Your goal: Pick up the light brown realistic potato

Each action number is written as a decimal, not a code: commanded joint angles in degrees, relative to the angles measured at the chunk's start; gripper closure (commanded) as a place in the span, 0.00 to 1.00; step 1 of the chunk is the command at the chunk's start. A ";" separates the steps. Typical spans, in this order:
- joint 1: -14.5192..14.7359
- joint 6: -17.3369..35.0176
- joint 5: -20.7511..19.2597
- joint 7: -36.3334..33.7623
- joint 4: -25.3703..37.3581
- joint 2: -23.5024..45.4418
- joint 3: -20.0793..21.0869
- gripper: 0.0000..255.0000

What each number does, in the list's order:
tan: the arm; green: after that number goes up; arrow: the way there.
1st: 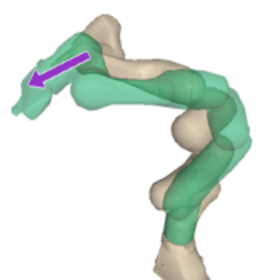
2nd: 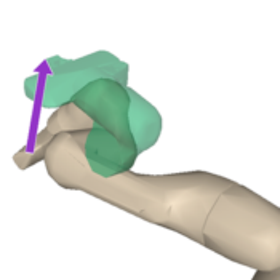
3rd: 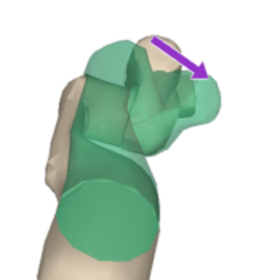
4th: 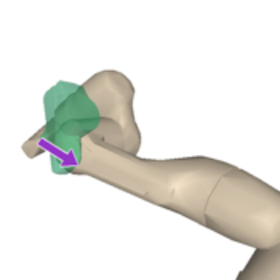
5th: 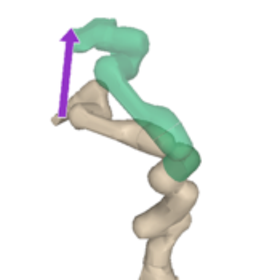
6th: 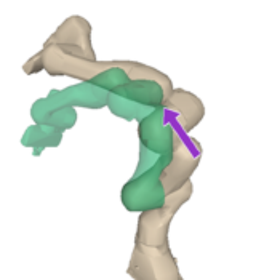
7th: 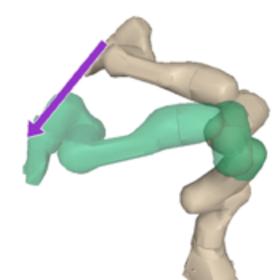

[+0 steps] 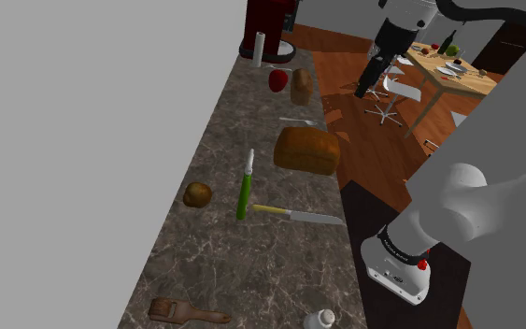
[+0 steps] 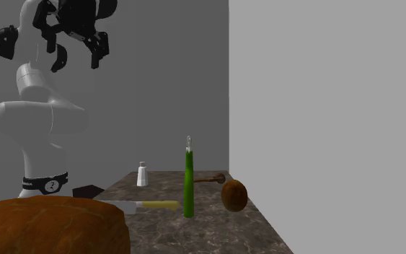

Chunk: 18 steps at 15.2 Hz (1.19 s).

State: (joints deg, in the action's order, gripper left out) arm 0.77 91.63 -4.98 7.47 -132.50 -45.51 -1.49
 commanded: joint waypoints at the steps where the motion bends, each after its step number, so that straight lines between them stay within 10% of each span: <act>1: 0.00 0.00 0.00 0.00 0.00 0.00 0.00 0.00; 18: 6.89 18.41 5.81 -4.78 4.11 27.45 8.64 0.00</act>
State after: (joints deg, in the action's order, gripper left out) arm 7.40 108.69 0.72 2.69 -128.76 -20.03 6.81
